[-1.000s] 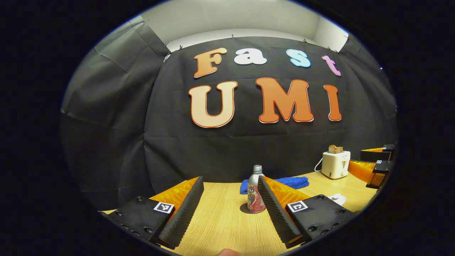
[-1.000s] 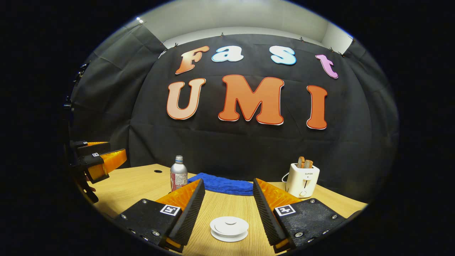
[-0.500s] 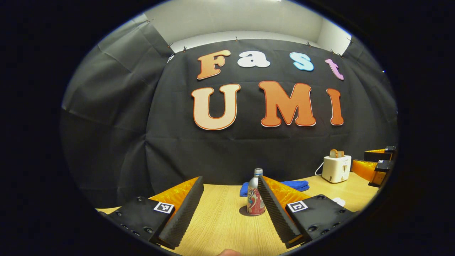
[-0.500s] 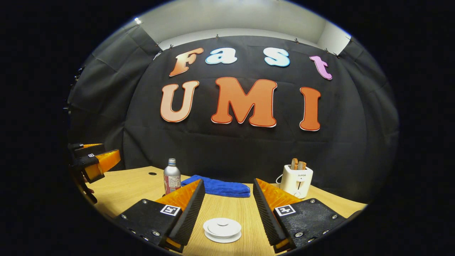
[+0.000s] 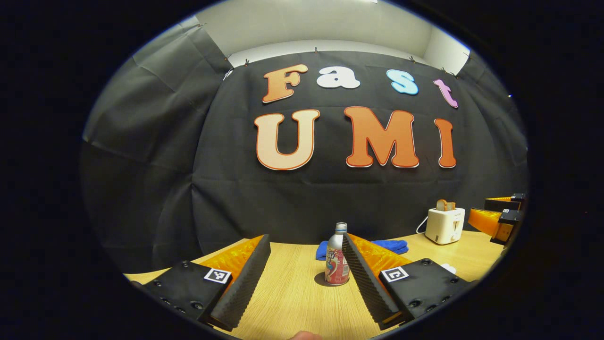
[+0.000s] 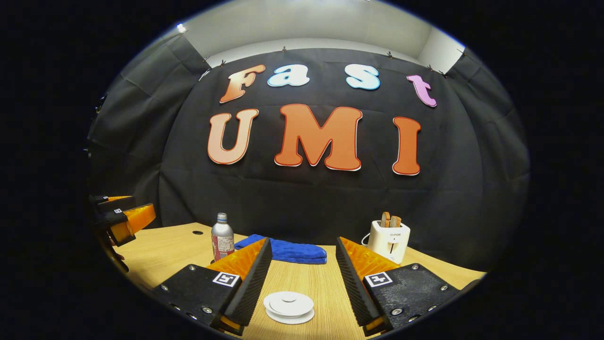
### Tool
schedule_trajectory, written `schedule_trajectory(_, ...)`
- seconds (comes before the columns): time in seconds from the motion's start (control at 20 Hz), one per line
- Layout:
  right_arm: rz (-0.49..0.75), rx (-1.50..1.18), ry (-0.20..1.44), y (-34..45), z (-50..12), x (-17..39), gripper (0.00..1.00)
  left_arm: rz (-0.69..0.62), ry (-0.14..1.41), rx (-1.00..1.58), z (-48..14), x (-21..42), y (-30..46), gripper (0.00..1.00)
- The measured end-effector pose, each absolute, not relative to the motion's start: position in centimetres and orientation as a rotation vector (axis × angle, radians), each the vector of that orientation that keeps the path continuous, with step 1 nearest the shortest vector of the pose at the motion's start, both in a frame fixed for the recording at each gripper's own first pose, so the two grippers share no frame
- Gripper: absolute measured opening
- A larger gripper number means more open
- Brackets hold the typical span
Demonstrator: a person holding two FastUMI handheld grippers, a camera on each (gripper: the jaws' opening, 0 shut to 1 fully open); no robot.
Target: Open the teacup lid with one hand, grasp the water bottle and pour water into the teacup with the other hand; after pouring, place the water bottle on the coaster and then close the teacup lid.
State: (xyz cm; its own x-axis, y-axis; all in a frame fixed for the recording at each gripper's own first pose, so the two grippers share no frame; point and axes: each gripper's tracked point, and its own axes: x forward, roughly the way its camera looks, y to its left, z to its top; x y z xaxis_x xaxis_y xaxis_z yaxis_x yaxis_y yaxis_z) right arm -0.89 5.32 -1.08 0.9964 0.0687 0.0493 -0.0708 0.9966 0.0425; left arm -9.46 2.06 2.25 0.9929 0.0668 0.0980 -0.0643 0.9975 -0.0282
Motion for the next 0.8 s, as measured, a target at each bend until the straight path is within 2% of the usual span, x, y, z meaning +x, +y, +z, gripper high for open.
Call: schedule_trajectory(0.8, 0.071, 0.028, -0.031, 5.8, -1.7, -0.4, 0.81, 0.059, -0.055, -0.039, 0.9, -9.3, 2.1, 1.00)
